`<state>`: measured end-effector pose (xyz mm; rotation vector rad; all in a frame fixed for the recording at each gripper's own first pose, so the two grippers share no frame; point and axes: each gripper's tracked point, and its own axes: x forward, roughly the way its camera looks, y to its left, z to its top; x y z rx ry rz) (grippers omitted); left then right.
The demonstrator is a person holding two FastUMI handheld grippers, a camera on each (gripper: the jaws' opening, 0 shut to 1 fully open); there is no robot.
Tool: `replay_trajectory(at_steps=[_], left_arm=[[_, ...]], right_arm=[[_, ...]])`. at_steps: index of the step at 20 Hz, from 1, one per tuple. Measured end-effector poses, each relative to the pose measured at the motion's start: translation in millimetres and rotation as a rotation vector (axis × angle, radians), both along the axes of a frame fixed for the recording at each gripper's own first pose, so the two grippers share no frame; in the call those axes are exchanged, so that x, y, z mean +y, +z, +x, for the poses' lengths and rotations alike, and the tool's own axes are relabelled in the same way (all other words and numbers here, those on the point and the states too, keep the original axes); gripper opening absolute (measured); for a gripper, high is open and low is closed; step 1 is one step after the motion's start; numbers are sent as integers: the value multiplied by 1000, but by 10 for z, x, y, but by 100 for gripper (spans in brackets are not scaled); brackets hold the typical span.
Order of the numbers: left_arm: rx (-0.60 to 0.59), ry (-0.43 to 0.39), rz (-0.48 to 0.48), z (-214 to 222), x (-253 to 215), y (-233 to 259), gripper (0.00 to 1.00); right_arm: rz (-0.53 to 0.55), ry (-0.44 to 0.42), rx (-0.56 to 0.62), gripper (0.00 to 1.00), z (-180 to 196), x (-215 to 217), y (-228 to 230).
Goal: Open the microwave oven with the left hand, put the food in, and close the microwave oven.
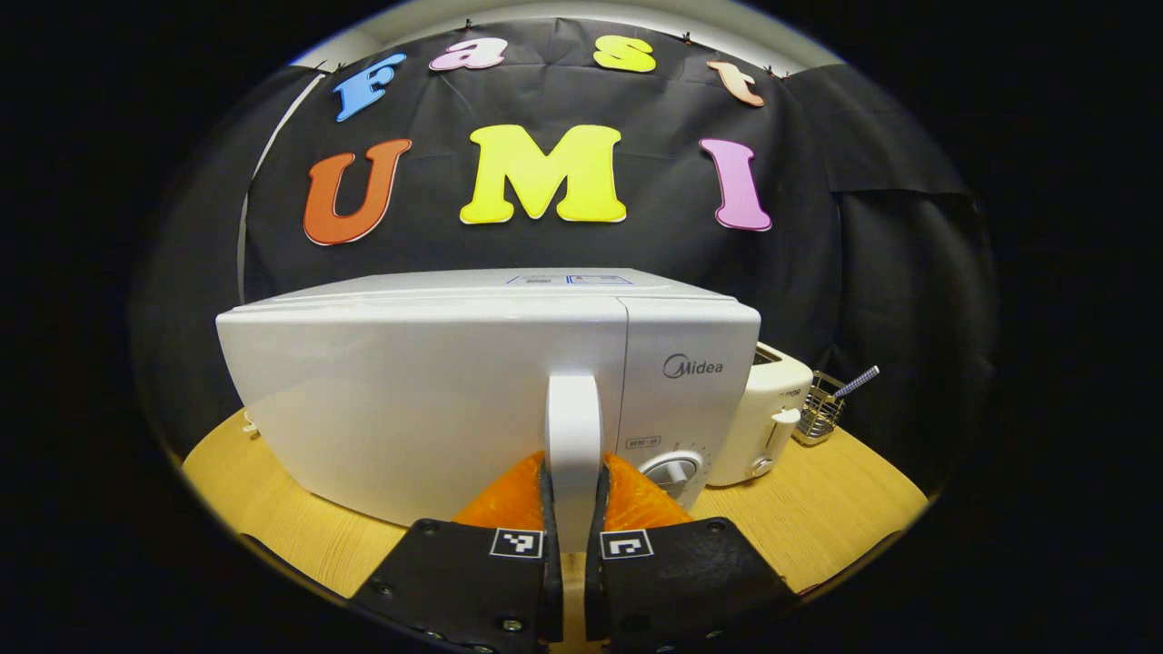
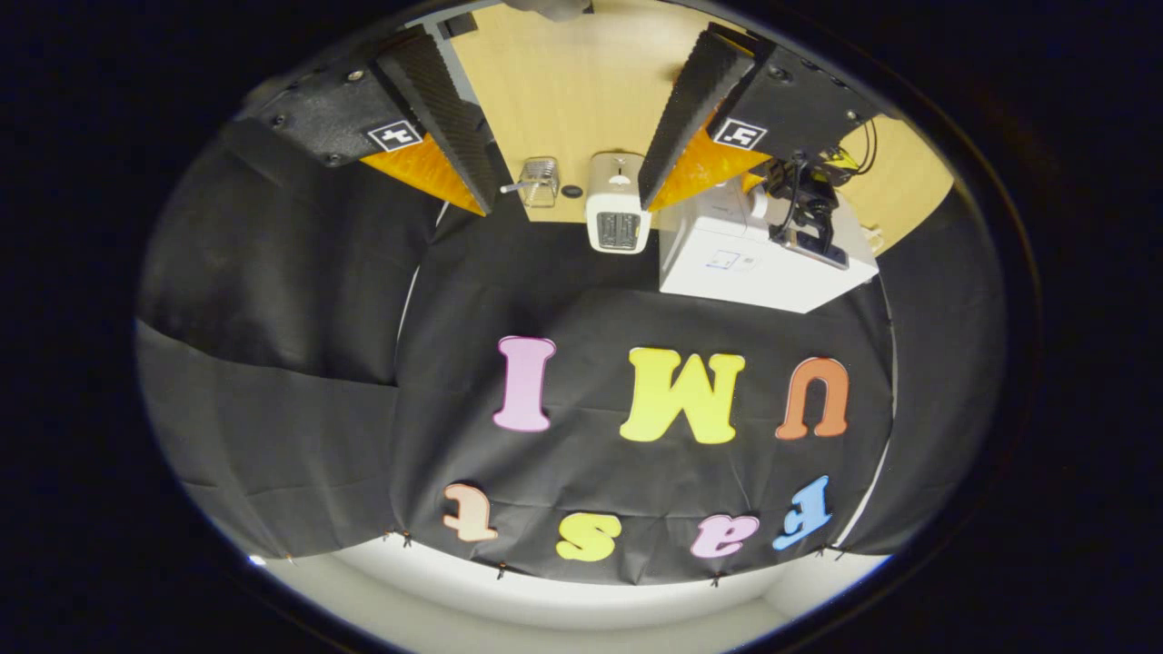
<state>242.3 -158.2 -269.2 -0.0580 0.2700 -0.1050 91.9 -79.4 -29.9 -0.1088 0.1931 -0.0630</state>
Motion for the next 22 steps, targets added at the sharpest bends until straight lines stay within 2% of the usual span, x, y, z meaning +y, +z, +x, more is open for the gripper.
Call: replay_trajectory(at_steps=[2,3,4,8,12,13,14,16,17,22], left_arm=[[-3,2,-2,3,9,7,9],[1,0,-7,-7,4,3,9],[3,-6,-2,-21,5,-5,9],[-29,-38,36,-453,113,22,9],[17,-71,19,-998,331,-38,9],[26,-67,33,-1115,415,-39,9],[36,-62,43,-1226,503,-50,9],[61,-42,42,-1459,682,-60,9],[70,-29,40,-1551,769,-69,9],[108,50,69,-1992,1359,-116,11]], right_arm=[[-3,4,2,100,-19,1,-13],[-3,6,4,91,-37,-2,-25],[-2,8,4,100,-44,2,-25],[-17,26,6,100,-101,71,-62],[-21,102,20,100,-172,392,-161],[-15,120,22,100,-177,479,-172],[-6,136,18,92,-193,563,-163],[6,169,9,92,-240,739,-126],[7,184,7,100,-258,815,-132],[21,241,8,100,-431,1181,-177]])
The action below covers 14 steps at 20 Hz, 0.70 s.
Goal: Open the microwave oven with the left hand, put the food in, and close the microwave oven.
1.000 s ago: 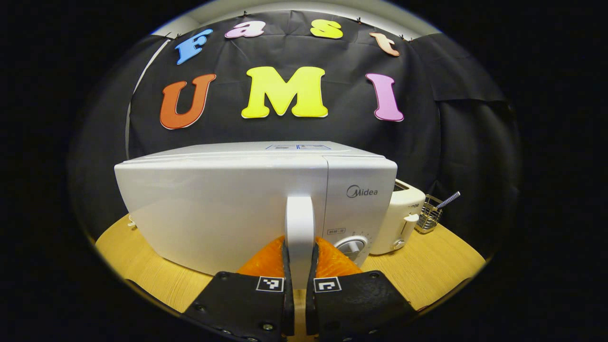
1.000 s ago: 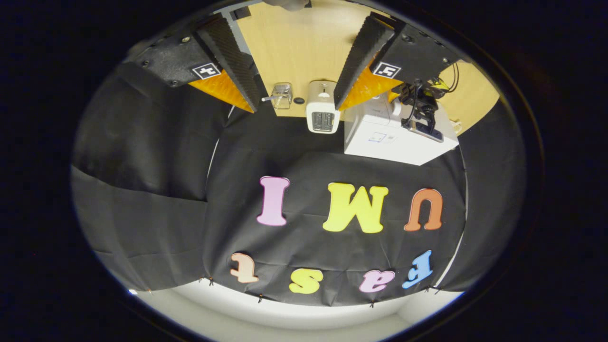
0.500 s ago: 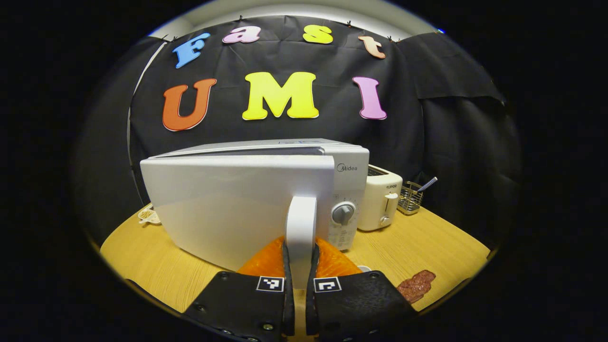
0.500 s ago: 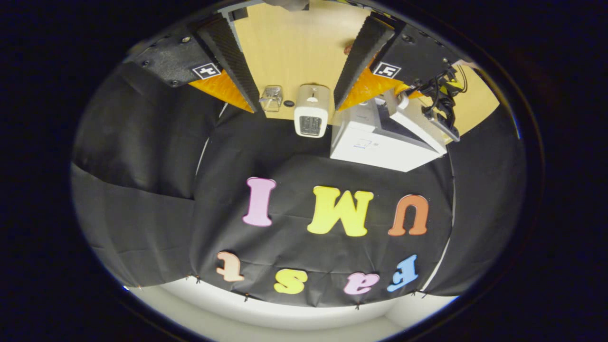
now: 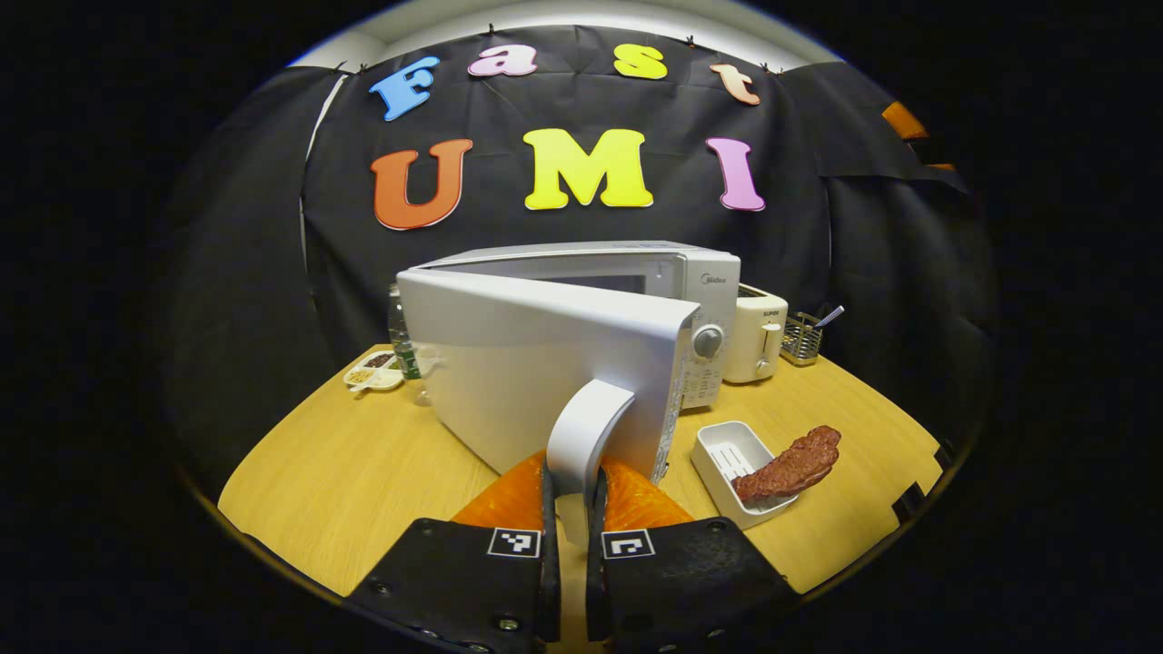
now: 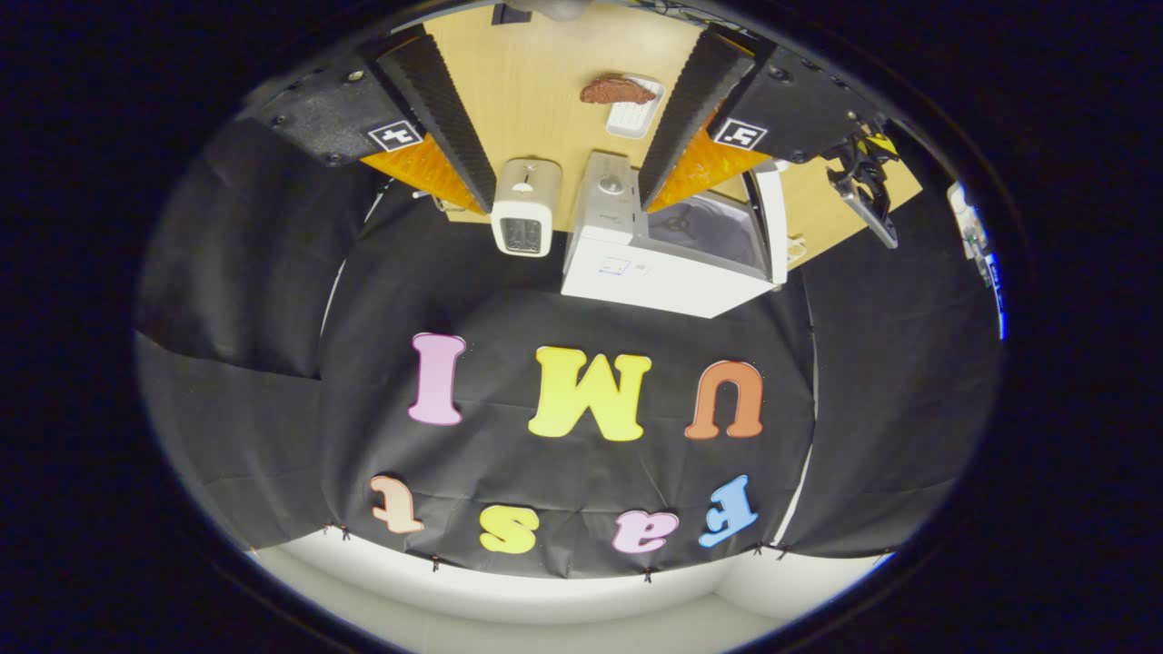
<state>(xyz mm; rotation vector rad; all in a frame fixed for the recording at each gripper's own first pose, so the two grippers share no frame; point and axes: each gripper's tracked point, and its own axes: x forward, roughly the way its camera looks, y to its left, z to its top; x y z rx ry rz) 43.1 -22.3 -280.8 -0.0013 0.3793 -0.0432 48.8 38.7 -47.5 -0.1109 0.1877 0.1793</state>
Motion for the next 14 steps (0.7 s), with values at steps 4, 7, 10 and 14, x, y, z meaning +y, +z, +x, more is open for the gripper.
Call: replay_trajectory(at_steps=[4,7,10,14], left_arm=[[24,83,30,-262,523,-33,11],[41,128,15,-401,834,-75,11],[54,141,-27,-478,990,-88,10],[70,137,-66,-534,1100,-105,10]], right_arm=[[12,33,8,100,-123,254,-76],[18,55,18,100,-194,422,-144],[23,71,24,100,-250,557,-182],[16,87,29,100,-307,679,-214]])
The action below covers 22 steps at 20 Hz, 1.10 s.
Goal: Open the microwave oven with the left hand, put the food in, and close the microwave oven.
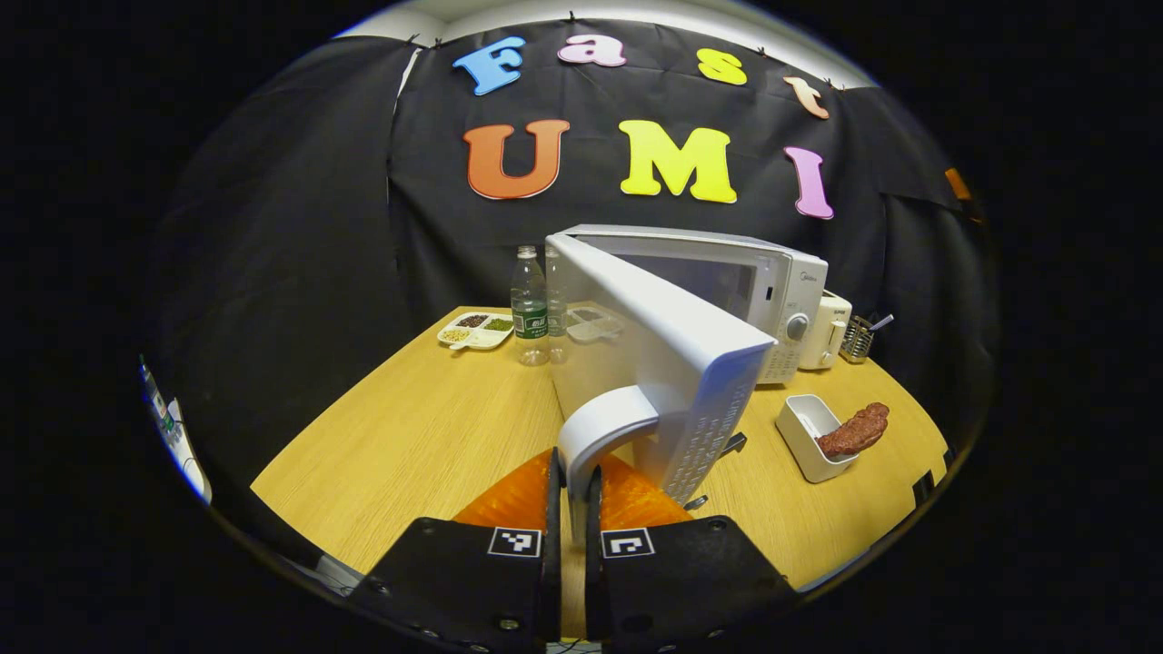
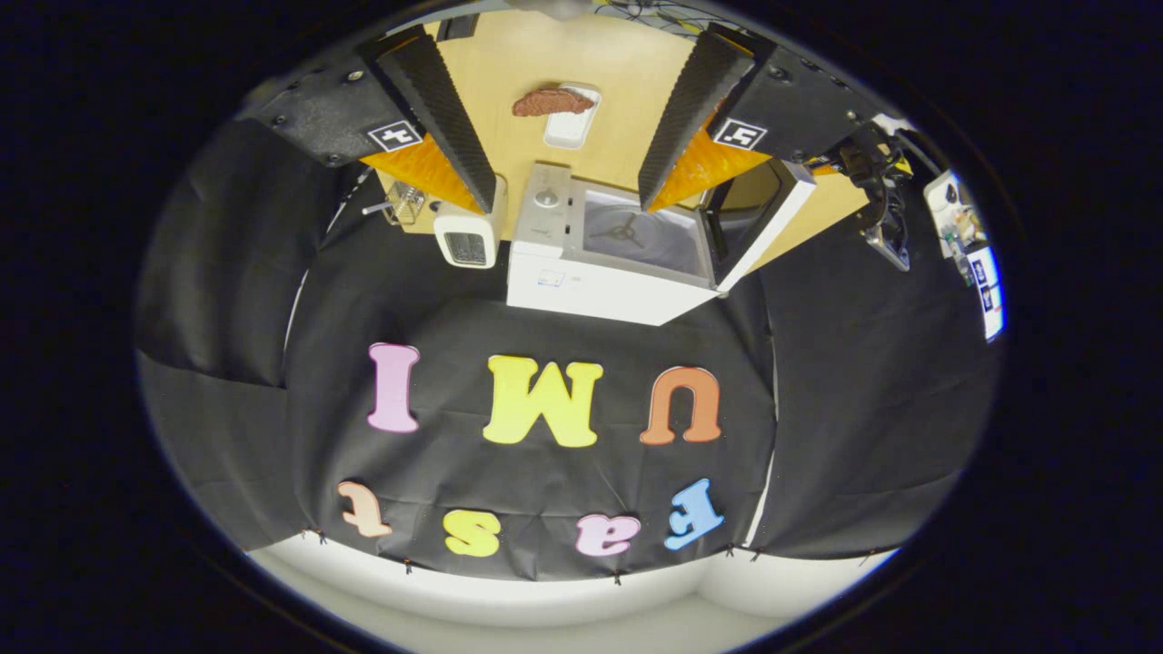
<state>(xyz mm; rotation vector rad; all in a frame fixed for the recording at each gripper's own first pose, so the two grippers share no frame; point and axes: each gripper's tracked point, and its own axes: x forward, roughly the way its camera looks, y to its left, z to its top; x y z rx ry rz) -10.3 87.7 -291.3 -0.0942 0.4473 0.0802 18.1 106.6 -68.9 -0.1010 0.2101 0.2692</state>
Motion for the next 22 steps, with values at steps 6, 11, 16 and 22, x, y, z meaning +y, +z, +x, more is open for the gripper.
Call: replay_trajectory(at_steps=[6,11,16,22], left_arm=[[18,-33,-36,-46,163,-19,11],[24,-40,-54,-81,272,-24,12],[21,-45,-68,-86,350,-14,15],[18,-9,-49,-128,637,-25,67]], right_arm=[[-5,22,10,91,-32,139,-51],[-1,27,23,100,-35,173,-106],[0,35,35,100,-35,210,-153],[6,51,41,91,-24,283,-192]])
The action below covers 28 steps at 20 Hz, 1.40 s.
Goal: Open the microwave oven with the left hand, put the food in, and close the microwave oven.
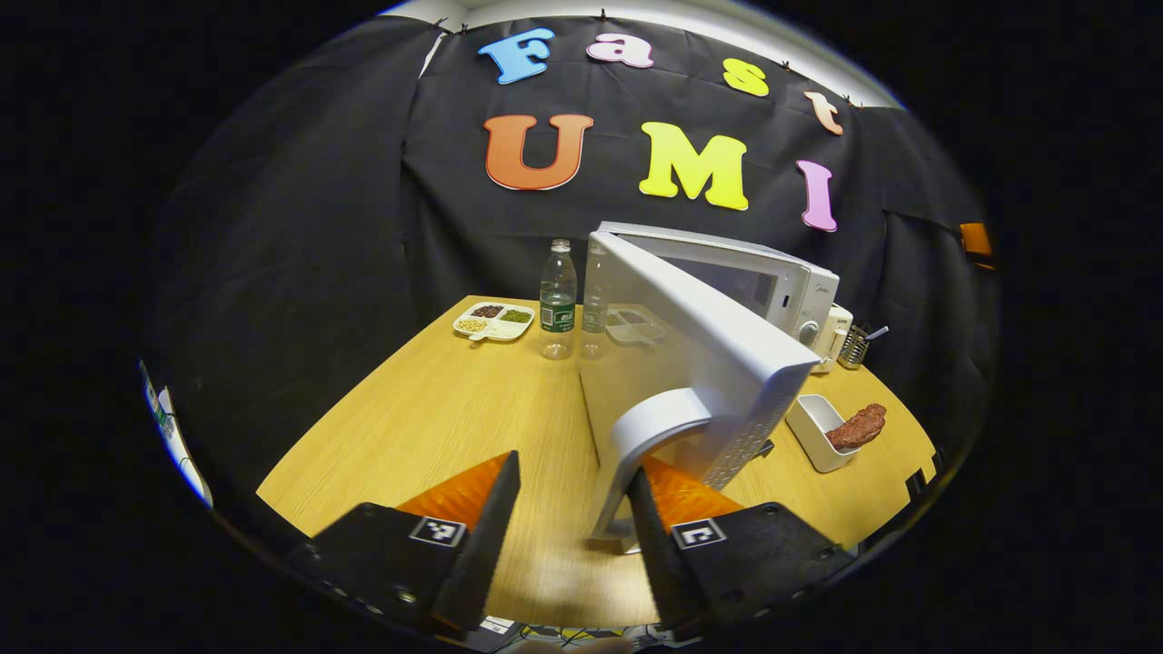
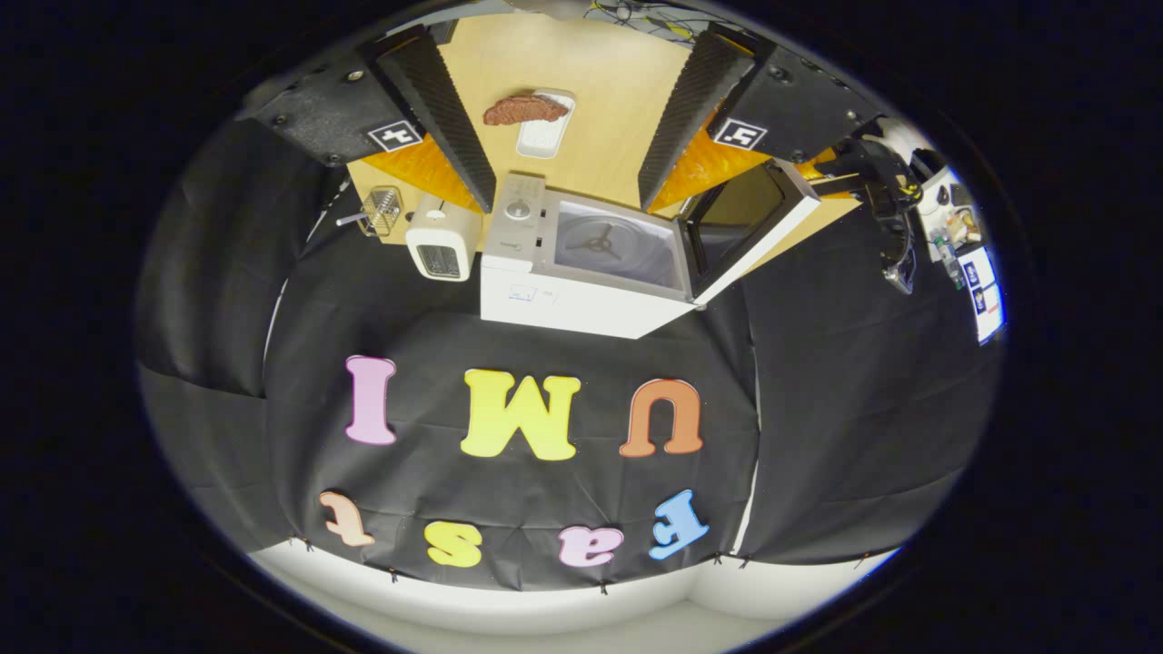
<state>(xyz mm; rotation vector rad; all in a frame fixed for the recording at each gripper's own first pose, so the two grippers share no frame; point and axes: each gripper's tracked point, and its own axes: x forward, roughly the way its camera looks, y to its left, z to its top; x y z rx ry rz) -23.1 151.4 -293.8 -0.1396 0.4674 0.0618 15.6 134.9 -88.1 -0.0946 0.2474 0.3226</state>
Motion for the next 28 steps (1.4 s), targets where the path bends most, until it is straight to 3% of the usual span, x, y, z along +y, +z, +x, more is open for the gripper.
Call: replay_trajectory(at_steps=[1,7,8,9,11,15,19,20,22,23,28], left_arm=[[8,0,-18,-53,-15,20,100],[15,-5,13,-69,98,22,97],[14,-10,26,-88,110,42,97],[8,-15,48,-122,135,66,97],[-15,-2,118,-192,294,144,97],[-1,54,117,-296,542,198,97],[2,80,137,-471,639,293,97],[7,84,138,-545,637,336,96],[-1,85,136,-630,573,476,97],[-6,75,123,-666,474,565,96],[-96,20,21,-532,-168,1135,96]], right_arm=[[-2,0,-2,100,15,3,0],[-5,-11,21,100,32,-43,-125],[-7,-13,23,91,41,-50,-141],[-8,-12,24,100,40,-52,-150],[-5,-15,21,100,55,-60,-170],[-5,-26,50,100,113,-125,-399],[-5,-63,122,100,203,-404,-880],[6,-68,146,91,218,-480,-1029],[19,-89,192,92,255,-633,-1343],[30,-98,219,100,286,-706,-1519],[160,-97,369,100,444,-753,-2235]])
